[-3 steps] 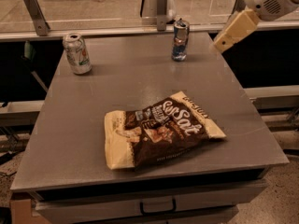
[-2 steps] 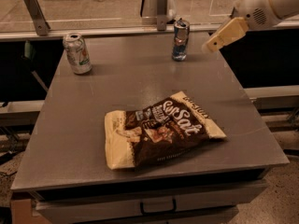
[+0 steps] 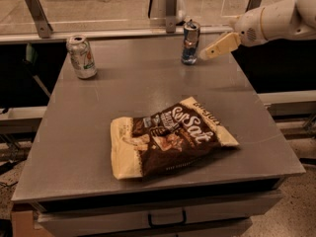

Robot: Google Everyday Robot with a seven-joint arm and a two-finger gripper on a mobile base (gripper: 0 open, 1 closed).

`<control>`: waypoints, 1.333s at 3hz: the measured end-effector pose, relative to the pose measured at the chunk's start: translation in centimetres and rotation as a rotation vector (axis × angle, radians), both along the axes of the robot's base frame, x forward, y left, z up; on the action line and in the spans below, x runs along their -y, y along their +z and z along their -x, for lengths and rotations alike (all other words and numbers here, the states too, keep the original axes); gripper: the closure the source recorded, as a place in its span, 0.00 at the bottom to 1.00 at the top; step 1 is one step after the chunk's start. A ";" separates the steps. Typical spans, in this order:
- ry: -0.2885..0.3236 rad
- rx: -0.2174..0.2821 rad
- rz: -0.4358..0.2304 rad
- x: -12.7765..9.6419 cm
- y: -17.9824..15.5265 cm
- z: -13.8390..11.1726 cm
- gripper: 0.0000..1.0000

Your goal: Knock redbull can over

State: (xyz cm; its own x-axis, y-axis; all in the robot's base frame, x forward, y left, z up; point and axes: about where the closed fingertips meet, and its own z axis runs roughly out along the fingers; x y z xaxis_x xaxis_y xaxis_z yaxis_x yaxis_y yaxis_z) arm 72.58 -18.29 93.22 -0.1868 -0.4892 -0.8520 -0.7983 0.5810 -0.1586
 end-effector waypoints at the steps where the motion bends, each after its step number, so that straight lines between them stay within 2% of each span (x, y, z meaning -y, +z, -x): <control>1: 0.094 0.016 -0.057 -1.4 -1.9 -1.9 0.00; 3: 0.270 0.030 -0.145 -6.3 -2.2 -1.0 0.00; 4: 0.349 0.022 -0.191 -9.4 -1.2 1.0 0.00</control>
Offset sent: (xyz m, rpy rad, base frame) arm 0.0195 0.0600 -0.0267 0.1578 -0.0444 0.3126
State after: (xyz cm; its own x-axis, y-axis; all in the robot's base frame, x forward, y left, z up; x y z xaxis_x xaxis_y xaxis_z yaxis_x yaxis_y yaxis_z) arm 71.62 -8.86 92.02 -0.0175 -0.3522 -0.9358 -0.9507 0.2957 -0.0936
